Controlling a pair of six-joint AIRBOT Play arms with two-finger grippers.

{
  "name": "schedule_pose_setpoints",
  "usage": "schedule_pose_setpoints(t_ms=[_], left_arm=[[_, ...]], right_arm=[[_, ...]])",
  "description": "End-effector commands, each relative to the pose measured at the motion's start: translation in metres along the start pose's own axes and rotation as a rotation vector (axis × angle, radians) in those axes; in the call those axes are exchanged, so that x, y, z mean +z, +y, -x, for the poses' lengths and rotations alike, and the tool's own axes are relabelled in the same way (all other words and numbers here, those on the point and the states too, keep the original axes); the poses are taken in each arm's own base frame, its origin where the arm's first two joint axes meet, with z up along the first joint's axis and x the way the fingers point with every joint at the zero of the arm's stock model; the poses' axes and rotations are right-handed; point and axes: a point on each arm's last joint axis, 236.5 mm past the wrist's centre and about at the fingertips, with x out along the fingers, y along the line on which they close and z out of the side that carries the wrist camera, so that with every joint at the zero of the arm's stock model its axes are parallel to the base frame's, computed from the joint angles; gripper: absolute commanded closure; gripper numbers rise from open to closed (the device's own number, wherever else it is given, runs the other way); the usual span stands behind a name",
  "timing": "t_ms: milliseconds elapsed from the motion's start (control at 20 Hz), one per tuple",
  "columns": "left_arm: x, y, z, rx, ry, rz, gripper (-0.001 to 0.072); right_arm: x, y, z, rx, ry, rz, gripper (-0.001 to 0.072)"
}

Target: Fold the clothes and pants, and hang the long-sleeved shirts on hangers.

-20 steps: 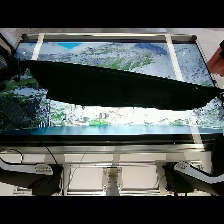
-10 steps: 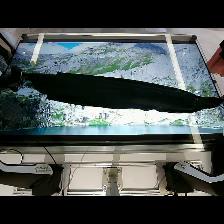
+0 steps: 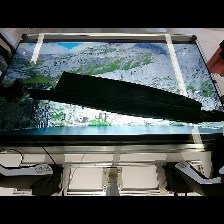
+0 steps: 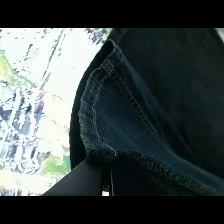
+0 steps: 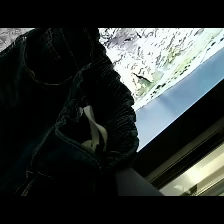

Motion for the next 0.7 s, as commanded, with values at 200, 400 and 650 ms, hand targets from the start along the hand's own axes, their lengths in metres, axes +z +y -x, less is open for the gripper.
schedule_pose_setpoints(t_ms=[200,400,650], left_arm=[[0.039,-0.034,-0.022,-0.101,-0.147,0.043,0.0689],[0.049,-0.051,-0.073,-0.144,-0.145,0.147,0.0689],[0.093,-0.091,-0.096,-0.259,-0.263,0.208,0.0689]], right_arm=[[0.008,0.003,-0.024,-0.035,0.007,-0.025,0.0676],[0.012,0.021,-0.077,-0.016,0.066,-0.088,0.0674],[0.033,0.032,-0.123,-0.012,0.017,-0.168,0.0674]])
